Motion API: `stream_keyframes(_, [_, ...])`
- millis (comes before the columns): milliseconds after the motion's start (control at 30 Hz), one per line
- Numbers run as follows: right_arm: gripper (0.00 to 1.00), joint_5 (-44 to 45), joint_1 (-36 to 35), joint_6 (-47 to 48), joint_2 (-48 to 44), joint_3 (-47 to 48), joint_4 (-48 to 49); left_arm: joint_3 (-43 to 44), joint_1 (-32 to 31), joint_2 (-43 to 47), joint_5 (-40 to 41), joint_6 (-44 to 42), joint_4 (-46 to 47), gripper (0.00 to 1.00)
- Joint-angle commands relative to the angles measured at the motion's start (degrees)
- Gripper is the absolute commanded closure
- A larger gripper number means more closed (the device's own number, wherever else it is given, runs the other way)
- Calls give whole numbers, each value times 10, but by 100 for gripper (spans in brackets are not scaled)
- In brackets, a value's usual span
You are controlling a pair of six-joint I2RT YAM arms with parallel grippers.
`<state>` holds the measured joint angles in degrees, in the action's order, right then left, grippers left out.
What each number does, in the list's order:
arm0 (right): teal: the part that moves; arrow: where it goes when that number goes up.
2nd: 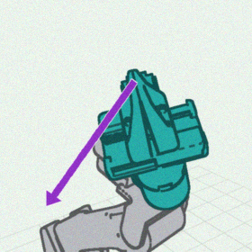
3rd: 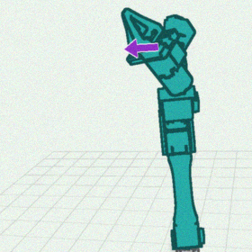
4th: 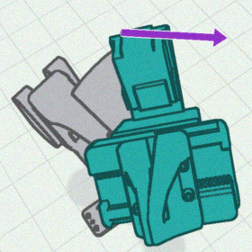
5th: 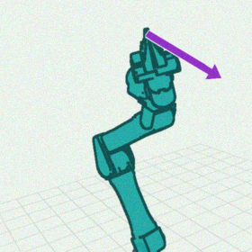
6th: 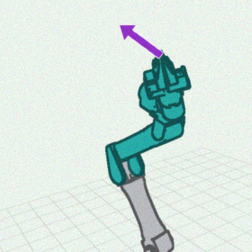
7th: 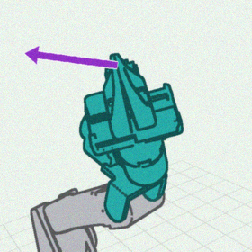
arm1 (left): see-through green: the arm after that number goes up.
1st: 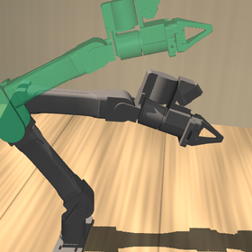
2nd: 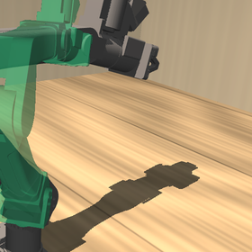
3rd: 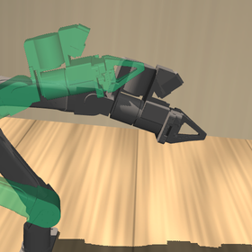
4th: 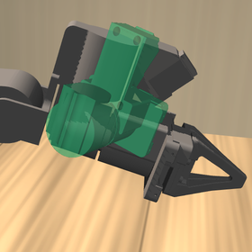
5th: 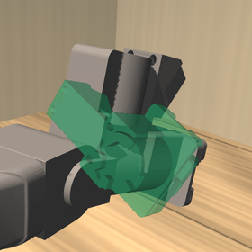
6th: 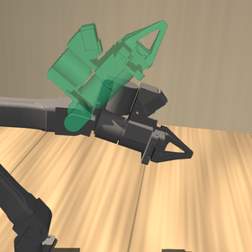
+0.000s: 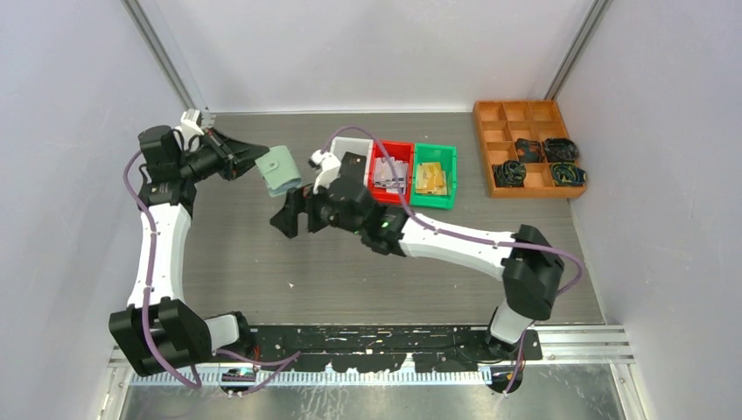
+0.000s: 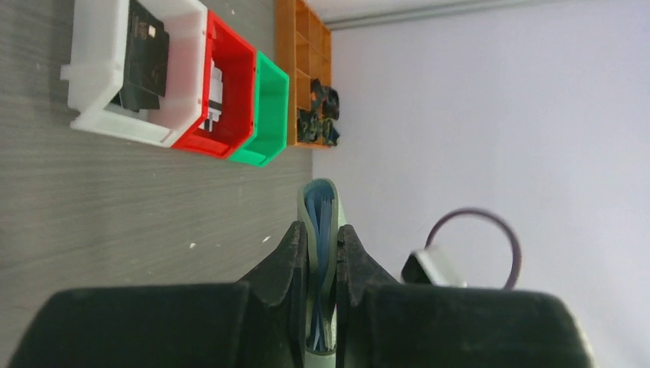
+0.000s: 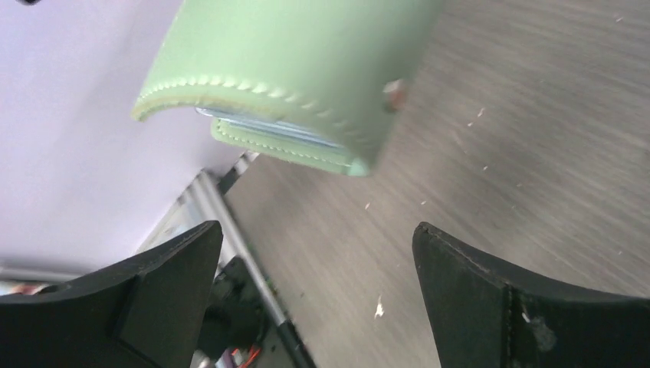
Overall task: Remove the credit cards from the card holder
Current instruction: Pick up the card holder from the center of the board.
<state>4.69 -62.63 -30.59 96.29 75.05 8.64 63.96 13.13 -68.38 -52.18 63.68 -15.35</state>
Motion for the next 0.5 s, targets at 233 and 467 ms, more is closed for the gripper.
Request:
stream_keyframes(233, [0,-439,152,-186,-129,-48,85,96,-3,26,-166,-335,-66,100])
stream_keyframes(467, [1,-531,153,-350,-31,-11,270,78,-28,59,-216,-342,-70,100])
